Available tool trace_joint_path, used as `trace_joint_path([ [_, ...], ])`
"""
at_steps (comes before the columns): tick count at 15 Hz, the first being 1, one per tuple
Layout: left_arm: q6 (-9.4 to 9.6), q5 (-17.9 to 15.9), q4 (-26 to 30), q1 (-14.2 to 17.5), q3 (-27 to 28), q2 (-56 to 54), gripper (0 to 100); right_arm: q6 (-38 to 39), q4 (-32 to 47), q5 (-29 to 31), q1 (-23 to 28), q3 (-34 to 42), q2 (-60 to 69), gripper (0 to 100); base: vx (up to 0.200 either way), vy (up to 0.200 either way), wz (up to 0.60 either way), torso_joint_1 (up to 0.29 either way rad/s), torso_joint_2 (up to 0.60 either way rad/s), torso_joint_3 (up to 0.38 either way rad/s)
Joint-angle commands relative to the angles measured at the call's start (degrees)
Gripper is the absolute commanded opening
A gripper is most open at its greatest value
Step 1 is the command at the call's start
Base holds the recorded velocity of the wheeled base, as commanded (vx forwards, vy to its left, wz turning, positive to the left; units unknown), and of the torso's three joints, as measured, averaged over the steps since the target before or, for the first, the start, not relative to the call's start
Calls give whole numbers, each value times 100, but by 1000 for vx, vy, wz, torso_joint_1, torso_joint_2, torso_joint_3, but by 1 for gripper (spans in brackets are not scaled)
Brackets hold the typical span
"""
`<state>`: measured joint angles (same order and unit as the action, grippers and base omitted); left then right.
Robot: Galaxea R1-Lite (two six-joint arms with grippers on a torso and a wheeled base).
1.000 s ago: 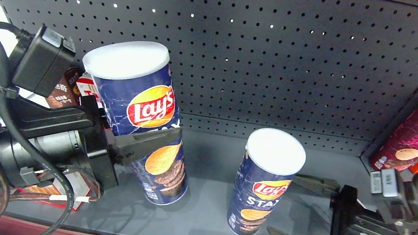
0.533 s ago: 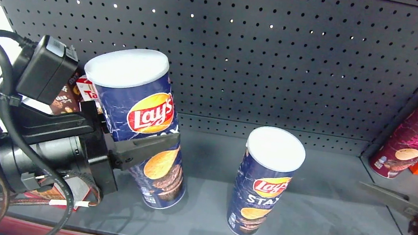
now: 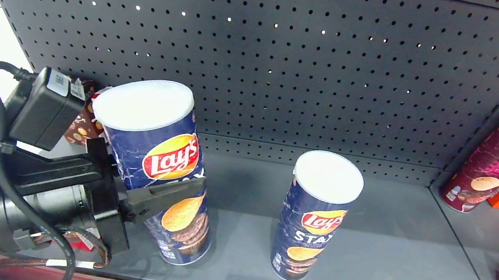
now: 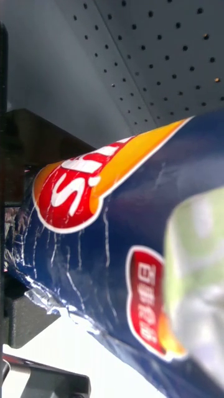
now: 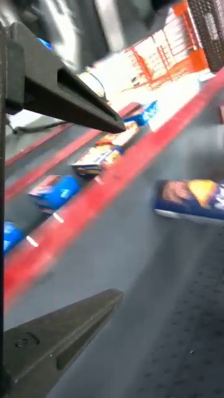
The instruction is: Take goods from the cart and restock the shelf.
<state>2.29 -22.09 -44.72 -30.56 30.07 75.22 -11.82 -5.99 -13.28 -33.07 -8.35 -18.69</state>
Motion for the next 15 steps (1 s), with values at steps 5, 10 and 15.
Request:
trace_joint_path([
  [5,26,337,-2,-512,69,-7,0,690,1601,994,-24,220,1869,100,0,0,0,0,0,0],
  [10,26,372,-2,-556,42,2,0,1112,1284,1011,-33,378,1869,100,0,0,0,0,0,0],
  [15,26,319,-28,-600,34,-16,0,1077,783,1503,-24,650,1869,100,0,0,0,0,0,0],
])
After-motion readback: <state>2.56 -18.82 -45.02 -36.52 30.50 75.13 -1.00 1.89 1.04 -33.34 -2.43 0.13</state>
